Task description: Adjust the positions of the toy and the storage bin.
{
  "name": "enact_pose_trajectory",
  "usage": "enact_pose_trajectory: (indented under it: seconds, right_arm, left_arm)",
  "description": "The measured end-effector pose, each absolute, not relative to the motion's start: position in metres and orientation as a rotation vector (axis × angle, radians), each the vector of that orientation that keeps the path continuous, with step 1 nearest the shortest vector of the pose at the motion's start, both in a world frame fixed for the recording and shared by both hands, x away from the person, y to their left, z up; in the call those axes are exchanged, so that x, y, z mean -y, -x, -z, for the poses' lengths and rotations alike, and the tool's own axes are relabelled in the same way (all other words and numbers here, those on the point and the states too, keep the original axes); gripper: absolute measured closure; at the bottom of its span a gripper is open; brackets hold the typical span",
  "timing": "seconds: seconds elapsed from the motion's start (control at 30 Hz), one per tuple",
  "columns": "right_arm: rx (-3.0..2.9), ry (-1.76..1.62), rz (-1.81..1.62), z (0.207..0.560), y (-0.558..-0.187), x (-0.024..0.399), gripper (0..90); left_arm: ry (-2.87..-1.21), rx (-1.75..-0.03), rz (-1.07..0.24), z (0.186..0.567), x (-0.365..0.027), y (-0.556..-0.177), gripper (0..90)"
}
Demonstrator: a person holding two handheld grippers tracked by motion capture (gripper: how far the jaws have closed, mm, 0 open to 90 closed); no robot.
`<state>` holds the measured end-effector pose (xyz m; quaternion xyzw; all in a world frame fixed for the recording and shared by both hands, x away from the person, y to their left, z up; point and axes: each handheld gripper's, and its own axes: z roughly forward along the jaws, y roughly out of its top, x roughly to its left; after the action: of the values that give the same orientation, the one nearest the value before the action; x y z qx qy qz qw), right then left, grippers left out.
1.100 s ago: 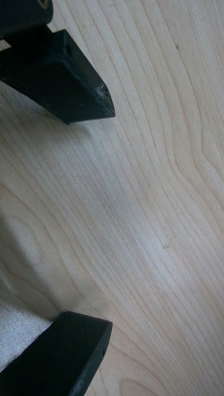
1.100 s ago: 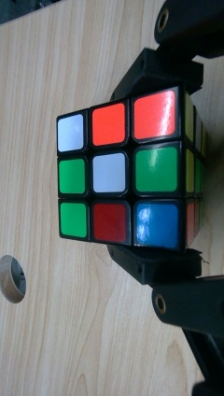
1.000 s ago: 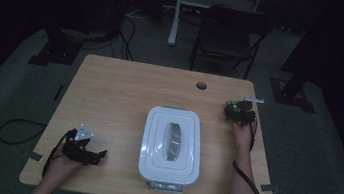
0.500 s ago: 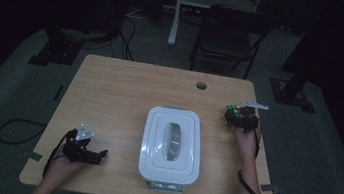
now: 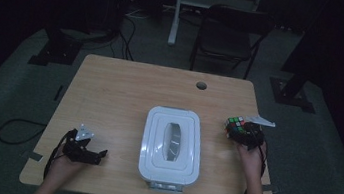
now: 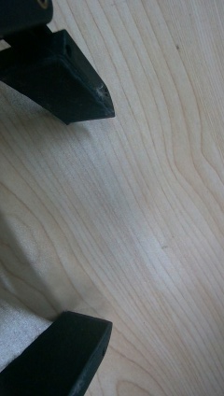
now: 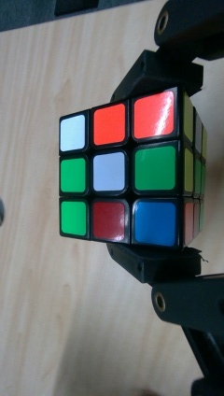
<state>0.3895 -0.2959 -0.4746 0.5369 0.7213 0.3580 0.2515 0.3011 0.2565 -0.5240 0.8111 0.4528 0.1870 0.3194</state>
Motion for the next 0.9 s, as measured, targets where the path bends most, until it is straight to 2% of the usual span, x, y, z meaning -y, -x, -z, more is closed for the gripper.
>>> enact_pose_trajectory:
  seconds: [0.9]
  right_arm:
    - [-1.948, -1.467, -0.942, 0.492, -0.285, 0.306, 33.8]
  left_arm:
    - [-2.136, -1.186, -0.491, 0.524, -0.257, -0.301, 2.7]
